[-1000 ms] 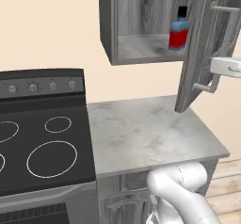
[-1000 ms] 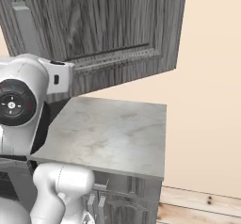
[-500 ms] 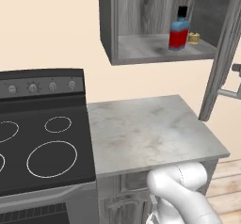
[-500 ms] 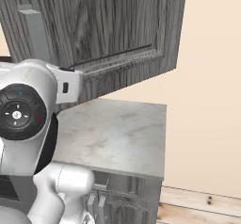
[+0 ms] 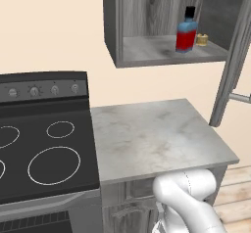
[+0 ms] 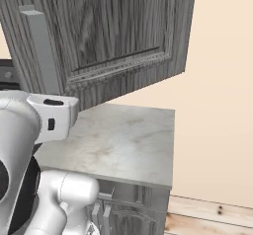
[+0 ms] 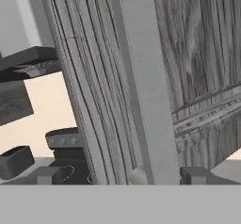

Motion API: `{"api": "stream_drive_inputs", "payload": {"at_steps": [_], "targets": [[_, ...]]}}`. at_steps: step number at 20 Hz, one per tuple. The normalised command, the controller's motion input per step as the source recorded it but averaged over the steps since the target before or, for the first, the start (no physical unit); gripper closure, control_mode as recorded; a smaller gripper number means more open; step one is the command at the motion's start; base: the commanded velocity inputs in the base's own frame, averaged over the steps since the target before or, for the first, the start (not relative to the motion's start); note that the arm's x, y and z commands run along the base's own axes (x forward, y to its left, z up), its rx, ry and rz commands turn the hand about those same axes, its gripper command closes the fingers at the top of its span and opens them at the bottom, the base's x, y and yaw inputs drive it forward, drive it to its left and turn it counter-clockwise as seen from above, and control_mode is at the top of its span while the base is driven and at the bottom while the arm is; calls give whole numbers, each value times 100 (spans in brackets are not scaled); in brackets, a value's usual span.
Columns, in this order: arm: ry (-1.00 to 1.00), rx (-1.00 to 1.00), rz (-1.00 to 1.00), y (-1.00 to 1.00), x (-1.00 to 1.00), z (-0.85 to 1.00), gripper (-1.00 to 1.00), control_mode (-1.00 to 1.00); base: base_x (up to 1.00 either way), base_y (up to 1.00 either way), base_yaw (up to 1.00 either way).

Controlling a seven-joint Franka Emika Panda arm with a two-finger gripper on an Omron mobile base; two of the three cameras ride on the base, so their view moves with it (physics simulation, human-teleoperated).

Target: Get the candle and the liquor from the cabinet and move them to the dining counter.

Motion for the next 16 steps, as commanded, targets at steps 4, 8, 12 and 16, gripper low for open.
{"api": "stream_drive_inputs", "payload": {"at_steps": [4, 8, 12, 16], "targets": [[0, 3, -5, 0, -50, -1, -100, -100, 0, 0, 0], [7, 4, -6, 23, -33, 5, -100, -100, 0, 0, 0], [12, 0, 0, 54, -9, 2, -100, -100, 0, 0, 0], [9, 1, 0, 56, -1, 0, -100, -100, 0, 0, 0]]}}
